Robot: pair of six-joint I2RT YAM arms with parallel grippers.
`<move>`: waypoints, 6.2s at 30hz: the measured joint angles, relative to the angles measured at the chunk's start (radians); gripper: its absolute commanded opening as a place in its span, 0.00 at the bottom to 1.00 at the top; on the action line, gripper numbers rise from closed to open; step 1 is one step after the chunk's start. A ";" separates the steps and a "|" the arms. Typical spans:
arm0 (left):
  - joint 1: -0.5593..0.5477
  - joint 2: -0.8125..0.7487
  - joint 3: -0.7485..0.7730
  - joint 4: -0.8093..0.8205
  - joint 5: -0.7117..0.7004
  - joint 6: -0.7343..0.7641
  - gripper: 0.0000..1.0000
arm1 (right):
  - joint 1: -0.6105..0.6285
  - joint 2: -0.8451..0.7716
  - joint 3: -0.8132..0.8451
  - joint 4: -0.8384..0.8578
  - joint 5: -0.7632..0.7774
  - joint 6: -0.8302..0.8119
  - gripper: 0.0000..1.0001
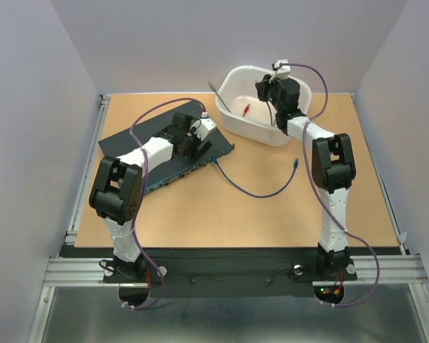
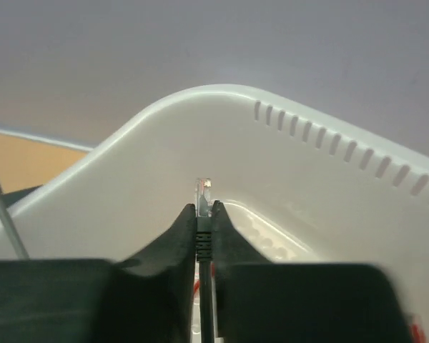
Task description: Pull the plug from the switch port
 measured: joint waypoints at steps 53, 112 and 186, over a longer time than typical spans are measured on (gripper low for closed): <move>0.004 -0.004 -0.005 -0.008 0.046 0.004 0.95 | 0.182 -0.732 -0.557 -0.424 -0.185 0.272 0.86; 0.006 -0.014 -0.031 0.023 0.072 -0.008 0.95 | 0.296 -0.023 -0.680 0.391 -0.281 0.909 0.00; 0.051 -0.040 -0.063 0.028 0.058 -0.004 0.95 | 0.051 0.245 0.378 -0.053 -0.108 -0.010 0.85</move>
